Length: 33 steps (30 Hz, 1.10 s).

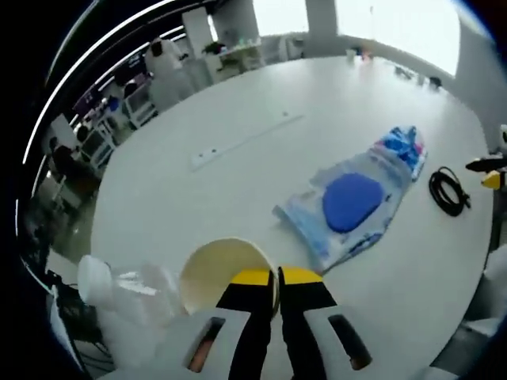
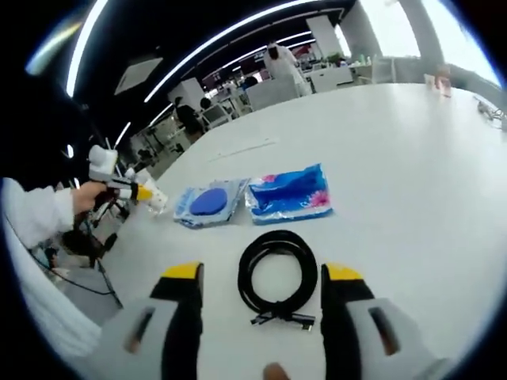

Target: Arrange the tabletop items into an orderly group along one side of the table until the central work area is clear of visible clutter.

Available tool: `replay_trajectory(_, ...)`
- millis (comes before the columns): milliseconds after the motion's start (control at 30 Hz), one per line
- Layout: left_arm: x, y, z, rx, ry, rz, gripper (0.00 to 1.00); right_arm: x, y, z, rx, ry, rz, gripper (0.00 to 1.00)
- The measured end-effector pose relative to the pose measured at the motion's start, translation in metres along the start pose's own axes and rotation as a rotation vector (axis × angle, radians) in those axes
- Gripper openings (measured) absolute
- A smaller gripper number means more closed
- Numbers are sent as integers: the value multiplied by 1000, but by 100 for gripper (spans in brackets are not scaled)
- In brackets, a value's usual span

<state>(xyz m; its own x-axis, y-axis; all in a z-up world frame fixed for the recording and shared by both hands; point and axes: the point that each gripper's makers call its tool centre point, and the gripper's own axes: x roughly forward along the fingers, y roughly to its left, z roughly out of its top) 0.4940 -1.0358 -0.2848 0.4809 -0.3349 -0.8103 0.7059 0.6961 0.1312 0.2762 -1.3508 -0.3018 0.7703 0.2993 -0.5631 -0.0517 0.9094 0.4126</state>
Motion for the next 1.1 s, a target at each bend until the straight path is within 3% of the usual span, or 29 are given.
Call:
replay_trajectory(300,9,-1,9,72,73,-75,0,3,2,-2,16,3,-1,58)
replay_trajectory(533,12,-3,7,126,139,-122,0,3,-3,-6,33,9,-16,57)
replay_trajectory(733,20,-3,0,157,184,-132,0,6,-2,-7,33,10,-12,57)
replay_trajectory(1100,29,-3,-5,164,205,-127,0,6,-4,-15,49,22,-16,56)
